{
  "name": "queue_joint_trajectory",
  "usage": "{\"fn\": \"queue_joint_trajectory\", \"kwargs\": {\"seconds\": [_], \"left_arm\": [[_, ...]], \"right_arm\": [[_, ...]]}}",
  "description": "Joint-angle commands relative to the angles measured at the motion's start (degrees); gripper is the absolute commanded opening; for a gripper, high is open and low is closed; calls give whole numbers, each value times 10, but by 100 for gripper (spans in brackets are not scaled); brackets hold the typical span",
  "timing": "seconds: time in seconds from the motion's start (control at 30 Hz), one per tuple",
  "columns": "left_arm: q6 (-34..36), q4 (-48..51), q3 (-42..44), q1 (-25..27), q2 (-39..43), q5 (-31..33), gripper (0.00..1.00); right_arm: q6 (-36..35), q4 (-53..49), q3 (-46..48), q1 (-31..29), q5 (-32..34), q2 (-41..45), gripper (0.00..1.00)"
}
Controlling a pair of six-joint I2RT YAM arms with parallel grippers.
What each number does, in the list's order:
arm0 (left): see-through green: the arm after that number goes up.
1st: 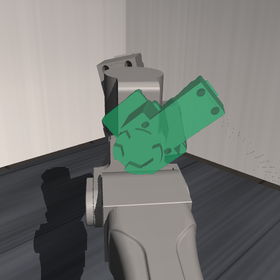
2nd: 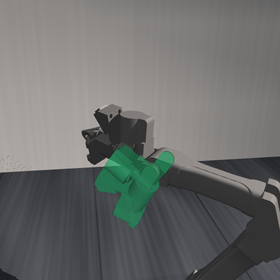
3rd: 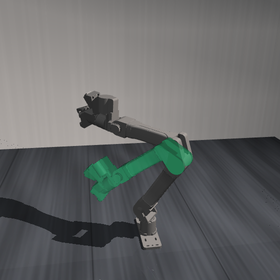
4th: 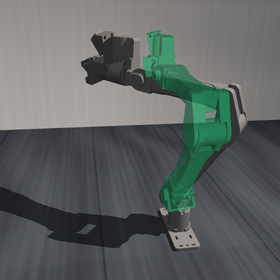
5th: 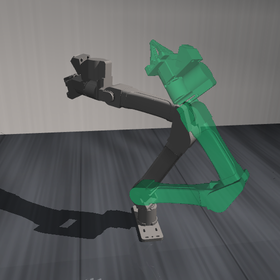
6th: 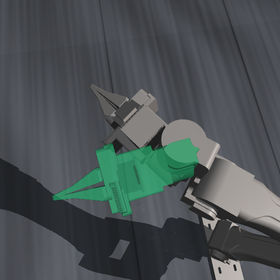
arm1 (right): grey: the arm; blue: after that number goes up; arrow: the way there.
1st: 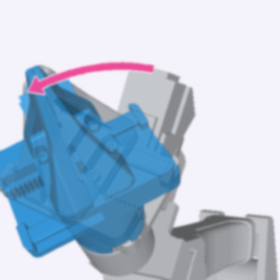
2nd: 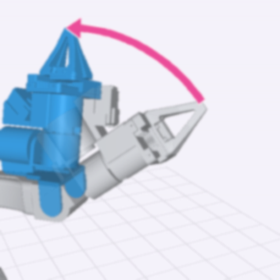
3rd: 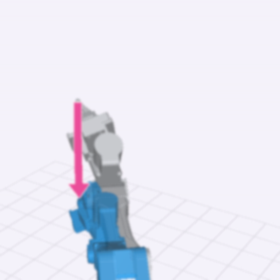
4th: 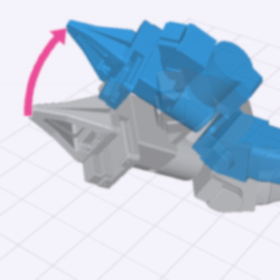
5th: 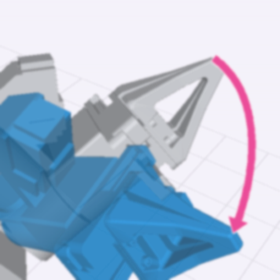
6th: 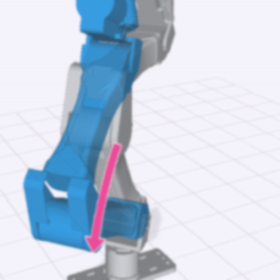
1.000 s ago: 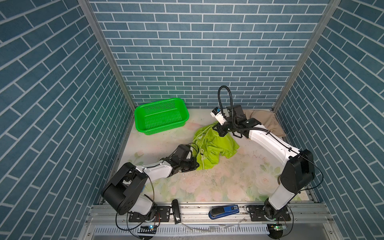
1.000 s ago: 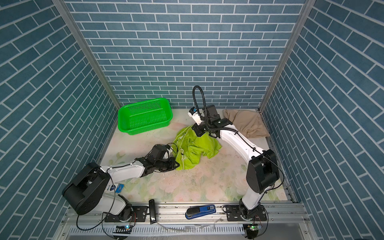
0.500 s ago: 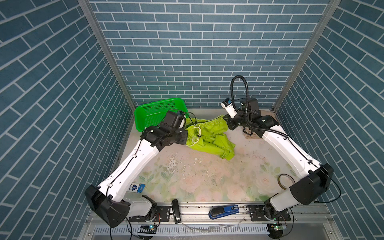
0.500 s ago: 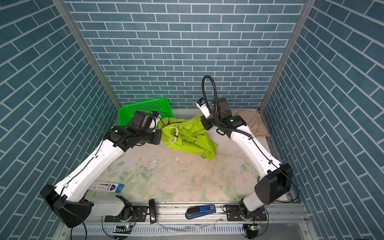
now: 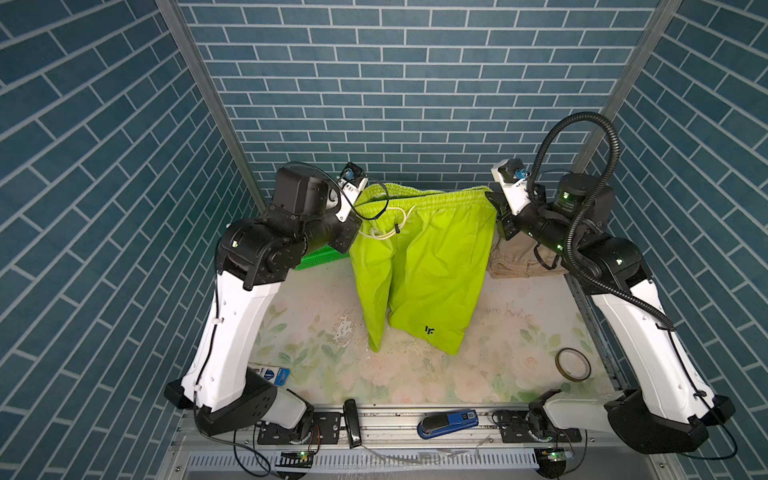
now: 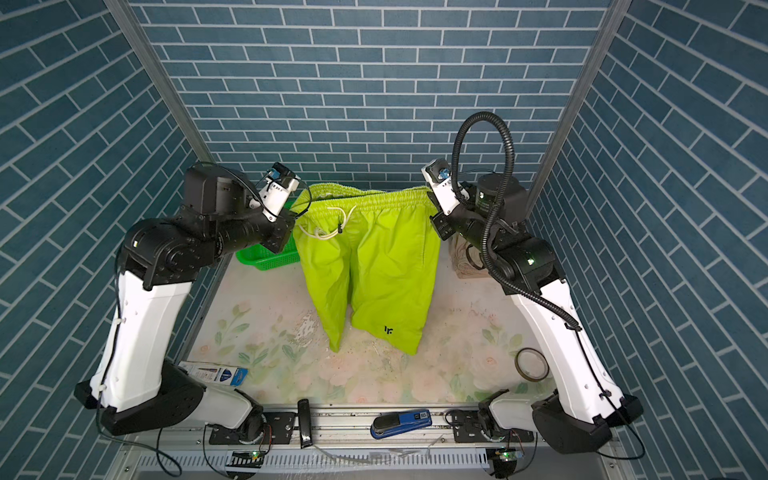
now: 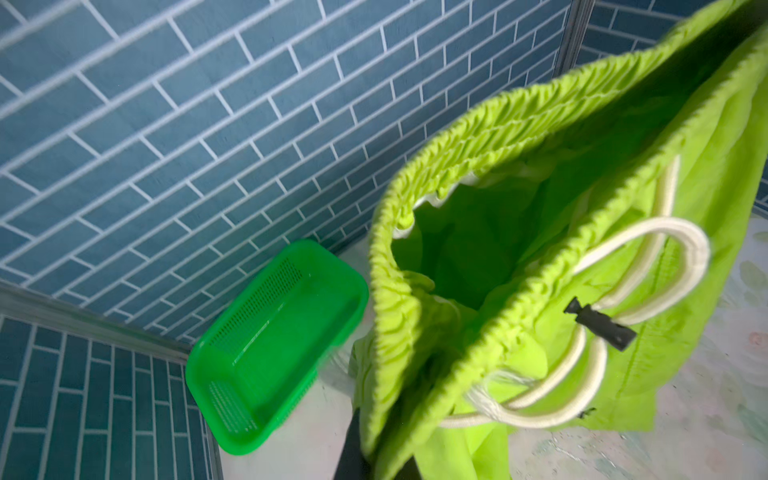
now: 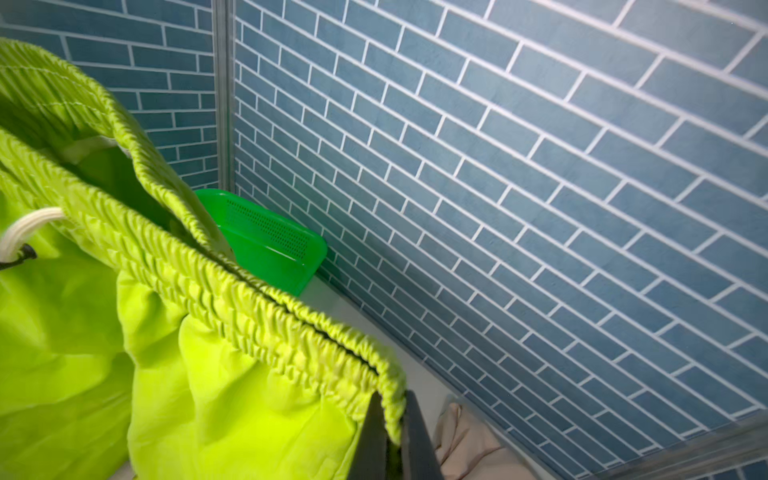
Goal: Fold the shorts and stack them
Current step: 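Lift the waistband with both grippers and stretch it apart, shorts hanging, then lay the shorts flat by lowering the waistband toward the far edge with both grippers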
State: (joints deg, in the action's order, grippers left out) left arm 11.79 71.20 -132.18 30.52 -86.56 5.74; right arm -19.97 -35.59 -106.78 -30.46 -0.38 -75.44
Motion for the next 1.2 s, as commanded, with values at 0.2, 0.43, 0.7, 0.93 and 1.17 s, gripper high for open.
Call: {"fn": "queue_joint_trajectory", "kwargs": {"seconds": [0.2,0.43,0.7,0.93,1.17], "left_arm": [[-11,81,-41,-11,3,34,0],[-8,102,-17,-16,-2,190,0],[-14,68,14,-16,64,-14,0],[-21,26,41,-16,190,-142,0],[-22,92,-4,-16,122,-30,0]], "right_arm": [[13,40,33,20,-29,66,0],[-36,-76,-31,26,95,-17,0],[15,-70,-2,26,-82,60,0],[51,-90,-9,26,-149,156,0],[27,-105,-13,26,-52,123,0]]}}
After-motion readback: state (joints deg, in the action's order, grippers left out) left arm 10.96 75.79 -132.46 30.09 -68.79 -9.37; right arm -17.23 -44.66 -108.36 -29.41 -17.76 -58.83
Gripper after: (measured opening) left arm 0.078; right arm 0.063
